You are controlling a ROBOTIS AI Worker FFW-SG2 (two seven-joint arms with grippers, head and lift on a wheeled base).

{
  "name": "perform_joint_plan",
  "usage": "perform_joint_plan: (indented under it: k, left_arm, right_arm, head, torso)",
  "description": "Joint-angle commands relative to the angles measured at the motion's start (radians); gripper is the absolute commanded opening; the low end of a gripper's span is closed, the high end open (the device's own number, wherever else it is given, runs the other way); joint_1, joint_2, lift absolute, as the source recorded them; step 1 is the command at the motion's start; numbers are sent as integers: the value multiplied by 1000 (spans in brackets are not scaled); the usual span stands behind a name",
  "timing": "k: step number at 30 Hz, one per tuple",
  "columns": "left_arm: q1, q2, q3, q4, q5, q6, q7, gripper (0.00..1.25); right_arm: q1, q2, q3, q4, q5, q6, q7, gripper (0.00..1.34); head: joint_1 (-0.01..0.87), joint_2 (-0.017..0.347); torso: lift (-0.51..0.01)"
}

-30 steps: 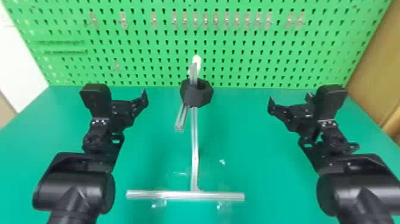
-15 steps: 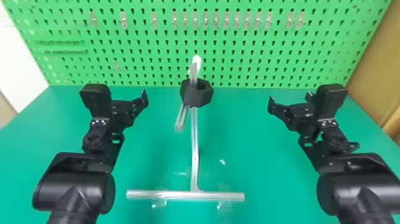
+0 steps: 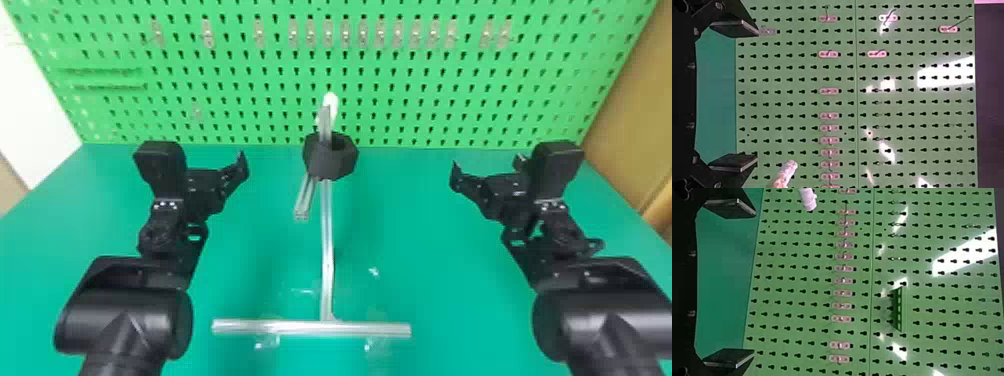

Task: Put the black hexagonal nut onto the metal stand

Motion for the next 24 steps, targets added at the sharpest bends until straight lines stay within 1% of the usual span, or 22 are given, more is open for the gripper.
perform_joint_plan:
  k: [1, 24]
  left_arm:
    - [1, 0, 0, 0, 0, 1, 0, 1094]
    - [3, 0, -1, 0, 2, -1, 0, 1095]
  right_arm:
    - [1, 0, -1, 0, -2, 0, 0, 1272]
    - [4, 9, -14, 0, -13, -2, -1, 1266]
  head:
    - [693, 81]
    - [693, 81]
  torso:
    - [-1]
    - [-1]
